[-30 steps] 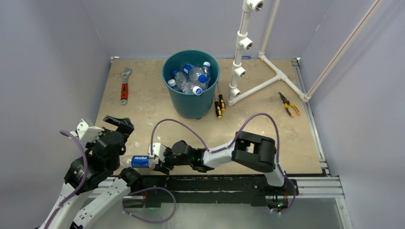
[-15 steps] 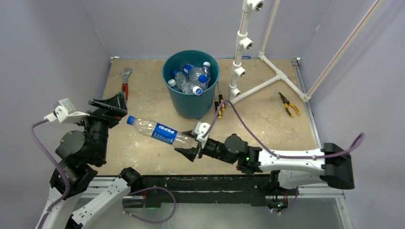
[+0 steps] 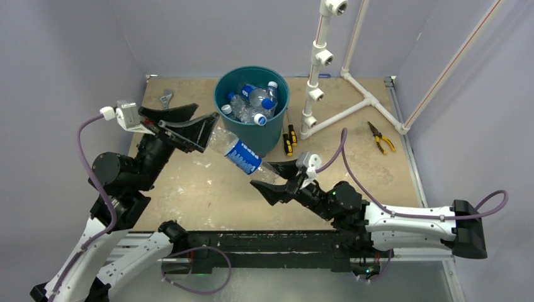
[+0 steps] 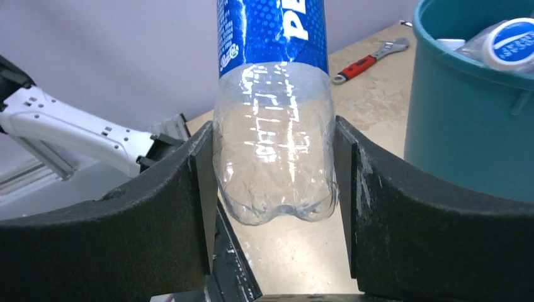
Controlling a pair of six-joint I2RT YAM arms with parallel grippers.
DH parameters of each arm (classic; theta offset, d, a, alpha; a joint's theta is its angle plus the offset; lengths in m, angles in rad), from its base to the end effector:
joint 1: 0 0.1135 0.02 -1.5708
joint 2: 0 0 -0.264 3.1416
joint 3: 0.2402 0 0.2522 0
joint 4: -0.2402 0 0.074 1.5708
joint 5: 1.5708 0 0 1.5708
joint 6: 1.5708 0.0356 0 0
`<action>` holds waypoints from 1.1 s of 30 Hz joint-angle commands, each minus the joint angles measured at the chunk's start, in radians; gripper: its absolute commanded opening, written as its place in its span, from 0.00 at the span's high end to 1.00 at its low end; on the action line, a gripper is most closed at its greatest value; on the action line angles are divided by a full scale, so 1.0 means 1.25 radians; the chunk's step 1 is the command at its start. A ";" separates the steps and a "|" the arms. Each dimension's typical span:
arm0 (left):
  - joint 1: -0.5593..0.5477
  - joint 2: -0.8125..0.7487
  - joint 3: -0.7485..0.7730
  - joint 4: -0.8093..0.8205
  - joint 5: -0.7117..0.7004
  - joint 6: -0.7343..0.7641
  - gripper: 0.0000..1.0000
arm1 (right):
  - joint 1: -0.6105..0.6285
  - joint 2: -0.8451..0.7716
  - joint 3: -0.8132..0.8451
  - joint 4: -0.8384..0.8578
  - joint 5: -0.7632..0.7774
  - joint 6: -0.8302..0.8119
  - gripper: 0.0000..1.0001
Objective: Put the plastic bottles in the bin
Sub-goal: Pick up the plastic bottle from the corner of the board, then place the plastic bottle in the trash bin.
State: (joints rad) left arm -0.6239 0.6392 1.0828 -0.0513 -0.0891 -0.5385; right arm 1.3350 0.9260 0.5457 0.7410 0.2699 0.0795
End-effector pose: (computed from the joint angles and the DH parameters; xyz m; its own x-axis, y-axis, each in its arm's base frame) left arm 0.0869 -0.0586 0.4722 0.0022 -0.6310 -0.7758 0.6014 0.6207 -0.5031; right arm 0.0589 0.2043 0.3275 0.0124 0.3792 -0.9252 -0.8826 0.4390 0.1681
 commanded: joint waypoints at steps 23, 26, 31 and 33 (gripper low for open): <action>0.001 0.123 -0.105 0.259 0.446 -0.213 0.34 | 0.003 -0.020 0.003 0.206 0.053 -0.084 0.71; 0.000 0.120 -0.103 0.271 0.451 -0.204 0.49 | 0.002 -0.009 0.022 0.166 0.006 -0.075 0.70; 0.000 0.123 -0.075 0.229 0.456 -0.156 0.70 | 0.003 0.002 0.098 0.007 -0.077 -0.037 0.50; 0.000 0.122 -0.068 0.222 0.458 -0.144 0.76 | 0.002 -0.001 0.119 -0.046 -0.098 -0.025 0.43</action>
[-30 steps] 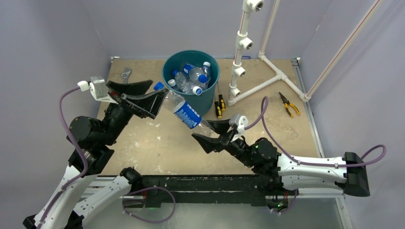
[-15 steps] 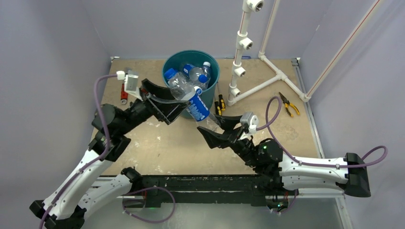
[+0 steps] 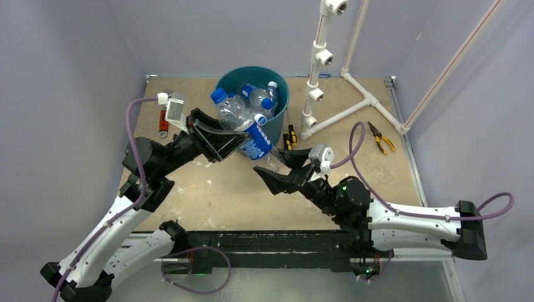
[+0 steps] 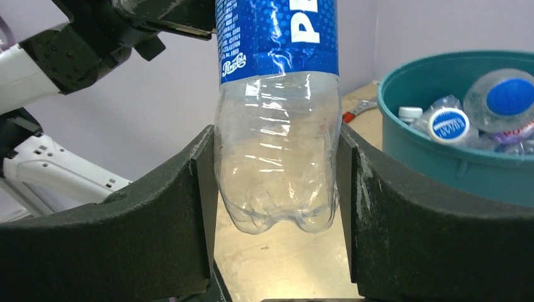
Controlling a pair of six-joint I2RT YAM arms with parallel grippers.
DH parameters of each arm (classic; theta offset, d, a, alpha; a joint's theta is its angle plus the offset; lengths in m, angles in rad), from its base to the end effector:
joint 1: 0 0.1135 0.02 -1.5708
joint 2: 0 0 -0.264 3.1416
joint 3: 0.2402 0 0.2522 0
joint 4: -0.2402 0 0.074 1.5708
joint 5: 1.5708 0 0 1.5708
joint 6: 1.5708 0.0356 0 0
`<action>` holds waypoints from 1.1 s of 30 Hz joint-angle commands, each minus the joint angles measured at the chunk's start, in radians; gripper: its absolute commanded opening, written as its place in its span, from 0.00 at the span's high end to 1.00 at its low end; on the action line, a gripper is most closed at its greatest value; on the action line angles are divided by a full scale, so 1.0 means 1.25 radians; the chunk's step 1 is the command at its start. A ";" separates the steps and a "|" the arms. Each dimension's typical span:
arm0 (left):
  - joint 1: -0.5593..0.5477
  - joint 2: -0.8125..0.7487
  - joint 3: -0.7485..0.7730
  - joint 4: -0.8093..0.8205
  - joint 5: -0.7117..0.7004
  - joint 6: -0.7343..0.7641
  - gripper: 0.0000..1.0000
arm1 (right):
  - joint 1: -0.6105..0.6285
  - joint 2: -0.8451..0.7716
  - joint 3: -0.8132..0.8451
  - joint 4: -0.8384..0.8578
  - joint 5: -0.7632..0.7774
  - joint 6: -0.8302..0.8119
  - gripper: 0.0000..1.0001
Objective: Put the plastic bottles in the bin
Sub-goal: Place the plastic bottle in the trash bin.
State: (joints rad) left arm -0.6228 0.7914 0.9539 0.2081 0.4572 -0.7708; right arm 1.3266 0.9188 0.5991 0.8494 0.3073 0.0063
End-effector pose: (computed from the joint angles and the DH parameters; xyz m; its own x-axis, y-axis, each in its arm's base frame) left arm 0.1250 -0.1091 0.4385 -0.3865 -0.4921 -0.7800 0.8202 0.2035 -0.5347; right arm 0.0599 0.1957 0.3579 0.1167 0.4933 -0.8620 -0.8625 0.4806 0.1583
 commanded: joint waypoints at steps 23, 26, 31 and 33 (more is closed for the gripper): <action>0.000 0.014 0.210 -0.160 -0.079 0.300 1.00 | 0.007 -0.072 0.310 -0.529 -0.089 0.114 0.02; 0.000 0.054 0.304 -0.268 -0.253 0.408 1.00 | 0.007 -0.102 0.283 -0.510 -0.040 0.112 0.02; -0.001 0.186 0.411 -0.311 -0.425 0.529 1.00 | 0.007 -0.131 0.239 -0.509 -0.029 0.120 0.02; -0.001 0.241 0.439 -0.318 -0.477 0.561 1.00 | 0.008 -0.141 0.221 -0.519 -0.024 0.125 0.02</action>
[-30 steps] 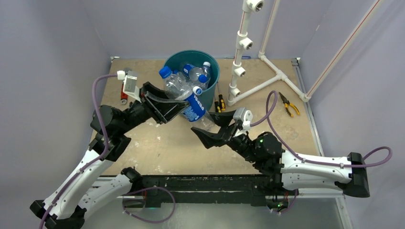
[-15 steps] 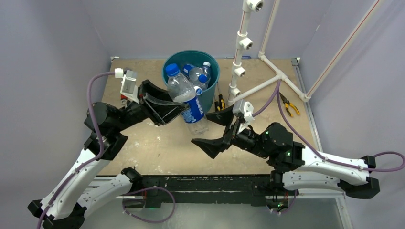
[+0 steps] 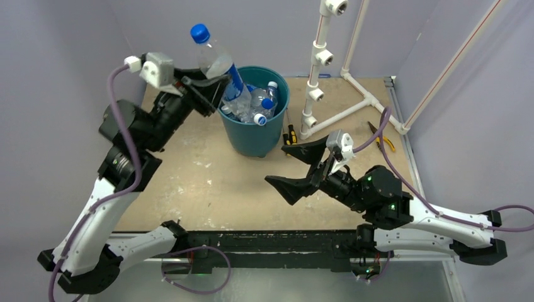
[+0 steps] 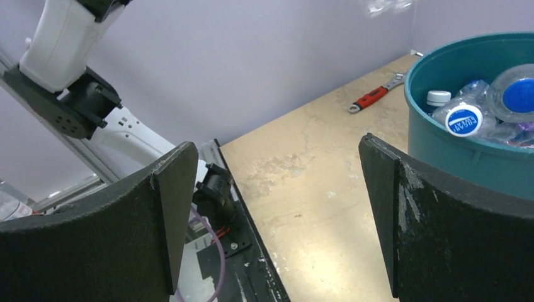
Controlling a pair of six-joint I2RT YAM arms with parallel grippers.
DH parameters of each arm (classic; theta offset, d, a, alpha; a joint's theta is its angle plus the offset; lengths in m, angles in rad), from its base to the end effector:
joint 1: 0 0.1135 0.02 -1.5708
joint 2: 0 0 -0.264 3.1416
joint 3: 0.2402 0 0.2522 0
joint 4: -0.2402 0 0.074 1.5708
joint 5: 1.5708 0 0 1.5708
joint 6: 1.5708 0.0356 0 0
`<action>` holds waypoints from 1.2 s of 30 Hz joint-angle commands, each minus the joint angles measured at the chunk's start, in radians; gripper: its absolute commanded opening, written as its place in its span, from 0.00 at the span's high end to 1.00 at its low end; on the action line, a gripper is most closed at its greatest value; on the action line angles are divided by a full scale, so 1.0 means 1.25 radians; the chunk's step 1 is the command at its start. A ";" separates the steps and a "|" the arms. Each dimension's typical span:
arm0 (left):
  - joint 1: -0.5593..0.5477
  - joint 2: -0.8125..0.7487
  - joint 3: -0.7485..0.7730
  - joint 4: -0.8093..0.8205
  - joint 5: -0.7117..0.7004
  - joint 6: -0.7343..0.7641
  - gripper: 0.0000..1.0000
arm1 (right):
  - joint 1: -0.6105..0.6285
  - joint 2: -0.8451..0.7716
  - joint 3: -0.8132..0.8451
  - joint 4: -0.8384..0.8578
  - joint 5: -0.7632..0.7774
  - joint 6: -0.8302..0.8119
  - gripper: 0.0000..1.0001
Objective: Put the plastic bottles in the bin
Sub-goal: Place the plastic bottle in the trash bin.
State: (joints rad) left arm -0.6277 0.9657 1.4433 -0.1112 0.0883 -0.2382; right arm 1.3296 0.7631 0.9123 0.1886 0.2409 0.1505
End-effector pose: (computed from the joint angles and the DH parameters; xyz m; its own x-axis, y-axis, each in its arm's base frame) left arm 0.1293 -0.0977 0.5357 0.1280 -0.3833 -0.9147 0.7017 0.6868 -0.1896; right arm 0.0477 0.1582 0.4277 -0.0551 0.3857 -0.9210 -0.8911 0.3972 0.2196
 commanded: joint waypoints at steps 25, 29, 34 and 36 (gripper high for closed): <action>0.063 0.472 0.109 -0.025 -0.335 0.250 1.00 | 0.005 -0.139 -0.153 -0.041 0.080 0.038 0.02; 0.063 0.490 0.098 -0.025 -0.323 0.233 1.00 | 0.005 -0.155 -0.162 -0.048 0.083 0.037 0.02; 0.063 0.501 0.086 -0.030 -0.291 0.218 1.00 | 0.005 -0.165 -0.172 -0.054 0.090 0.037 0.02; 0.062 0.502 0.084 -0.041 -0.273 0.213 0.89 | 0.005 -0.168 -0.171 -0.057 0.090 0.037 0.02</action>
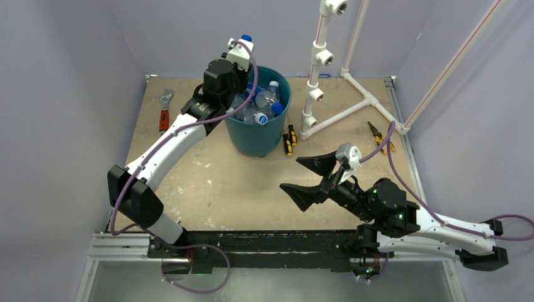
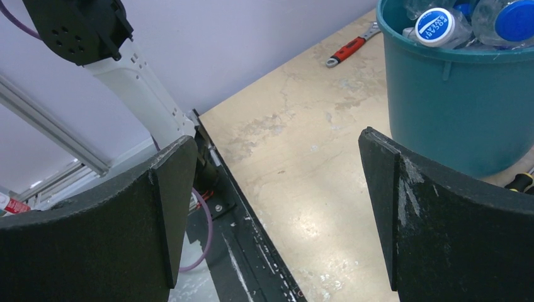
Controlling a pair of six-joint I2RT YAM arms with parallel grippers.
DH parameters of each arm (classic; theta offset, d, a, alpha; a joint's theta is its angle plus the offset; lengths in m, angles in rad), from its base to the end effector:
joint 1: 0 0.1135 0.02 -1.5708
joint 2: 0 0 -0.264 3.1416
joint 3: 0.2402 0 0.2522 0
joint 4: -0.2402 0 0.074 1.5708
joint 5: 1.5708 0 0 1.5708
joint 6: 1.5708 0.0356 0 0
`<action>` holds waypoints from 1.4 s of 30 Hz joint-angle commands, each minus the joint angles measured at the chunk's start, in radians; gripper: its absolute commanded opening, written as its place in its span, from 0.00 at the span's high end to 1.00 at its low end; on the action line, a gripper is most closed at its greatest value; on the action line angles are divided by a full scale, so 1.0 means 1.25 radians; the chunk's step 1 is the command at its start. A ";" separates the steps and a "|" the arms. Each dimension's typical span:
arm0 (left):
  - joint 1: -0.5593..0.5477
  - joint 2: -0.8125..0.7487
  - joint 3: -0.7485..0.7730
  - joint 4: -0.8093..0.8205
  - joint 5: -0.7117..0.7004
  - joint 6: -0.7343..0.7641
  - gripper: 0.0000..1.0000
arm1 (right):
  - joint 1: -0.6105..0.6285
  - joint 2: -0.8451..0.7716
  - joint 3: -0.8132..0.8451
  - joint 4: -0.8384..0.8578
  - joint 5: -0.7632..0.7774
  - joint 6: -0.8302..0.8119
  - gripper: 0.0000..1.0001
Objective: Put the plastic bottles in the bin
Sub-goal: Place the plastic bottle in the trash bin.
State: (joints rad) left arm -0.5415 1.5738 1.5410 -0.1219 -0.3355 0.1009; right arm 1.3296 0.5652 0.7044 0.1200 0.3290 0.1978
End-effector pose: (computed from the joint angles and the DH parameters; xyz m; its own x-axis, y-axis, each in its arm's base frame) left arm 0.3265 -0.1827 0.4128 -0.1104 0.1774 -0.9779 0.2202 0.9639 0.1500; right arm 0.0435 0.1287 0.3759 -0.1059 0.3481 -0.9315 -0.8399 0.4701 0.2712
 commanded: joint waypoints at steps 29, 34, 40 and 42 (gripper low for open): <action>-0.007 -0.152 -0.057 -0.023 0.121 -0.107 0.27 | 0.004 -0.035 0.015 -0.006 0.102 -0.024 0.02; -0.007 -0.104 -0.084 0.000 0.075 -0.088 0.28 | 0.004 -0.099 0.011 0.006 0.154 -0.029 0.03; -0.007 -0.070 -0.113 0.007 0.076 -0.102 0.32 | 0.004 -0.115 0.013 -0.008 0.172 -0.024 0.03; -0.007 -0.077 -0.116 0.009 0.080 -0.104 0.32 | 0.005 -0.113 0.012 -0.009 0.174 -0.025 0.04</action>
State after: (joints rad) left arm -0.5503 1.4940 1.4006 -0.1581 -0.2306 -0.0151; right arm 1.3296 0.4240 0.7017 0.1078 0.5129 0.1787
